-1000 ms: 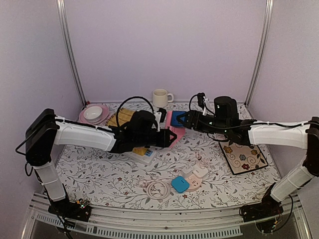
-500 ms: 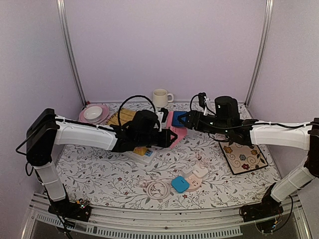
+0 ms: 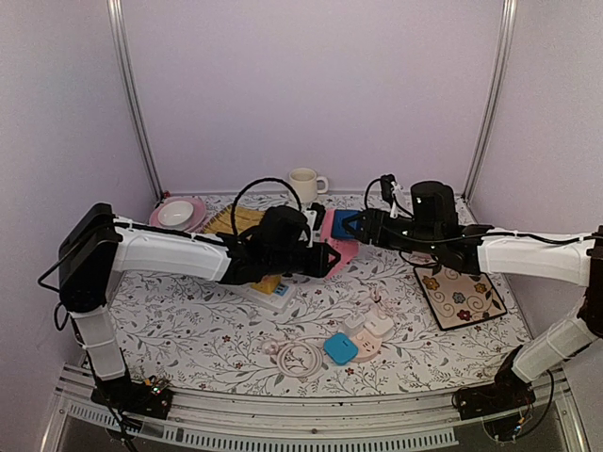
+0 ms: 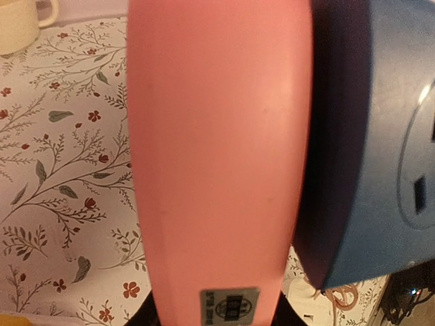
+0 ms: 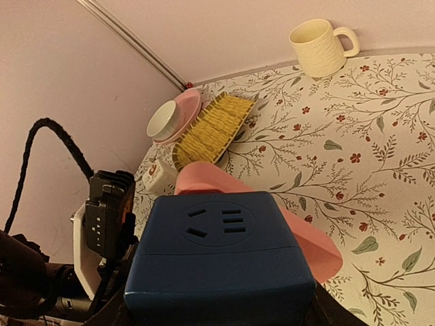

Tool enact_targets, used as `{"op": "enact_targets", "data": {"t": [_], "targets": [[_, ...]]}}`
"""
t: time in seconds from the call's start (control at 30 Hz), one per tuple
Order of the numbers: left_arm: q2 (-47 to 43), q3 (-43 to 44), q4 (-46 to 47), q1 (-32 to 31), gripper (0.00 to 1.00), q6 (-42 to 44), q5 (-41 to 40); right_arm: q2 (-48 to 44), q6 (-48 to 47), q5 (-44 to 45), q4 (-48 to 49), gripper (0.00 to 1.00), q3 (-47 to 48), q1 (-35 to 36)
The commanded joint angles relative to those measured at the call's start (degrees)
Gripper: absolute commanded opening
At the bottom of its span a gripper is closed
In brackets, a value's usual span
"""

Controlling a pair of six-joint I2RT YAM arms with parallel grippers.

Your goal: Pull the plug off the socket

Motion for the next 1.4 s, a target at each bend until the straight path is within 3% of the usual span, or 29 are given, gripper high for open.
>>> {"op": "enact_targets", "data": {"t": [0.0, 0.07, 0.23, 0.37, 0.6, 0.7, 0.87, 1.13, 1.37], "targets": [[1.9, 1.9, -3.7, 4.1, 0.0, -3.4, -7.0, -1.8, -4.9, 4.1, -2.8, 0.04, 3.7, 3.6], [1.6, 1.7, -3.8, 4.1, 0.0, -3.5, -7.6, -2.6, -5.4, 5.2, -3.4, 0.04, 3.1, 3.0], [0.8, 1.3, -3.7, 4.7, 0.0, -2.9, -7.5, -5.1, -2.8, -4.4, -0.3, 0.04, -1.2, -3.8], [1.0, 1.7, -3.7, 4.7, 0.0, -2.7, -7.2, -5.0, -1.8, -6.6, 0.4, 0.04, -1.0, -4.7], [3.3, 3.6, -3.3, 4.7, 0.0, -2.8, -6.4, -2.3, -4.4, -0.1, -3.8, 0.04, 4.4, 1.4], [3.2, 3.7, -3.5, 4.7, 0.0, -2.8, -6.6, -2.7, -5.5, 2.2, -5.7, 0.04, 4.4, 0.8], [3.3, 4.2, -3.9, 4.9, 0.0, -2.2, -7.0, -5.0, -4.5, -2.6, -5.4, 0.04, 2.8, -3.7], [5.5, 7.3, -4.9, 5.0, 0.0, -1.5, -6.5, -4.4, -5.6, -0.8, -7.6, 0.04, 5.4, -1.5], [5.7, 8.4, -5.7, 5.4, 0.0, -0.9, -6.9, -7.6, -6.2, -1.7, -8.6, 0.04, 4.4, -5.2]]}}
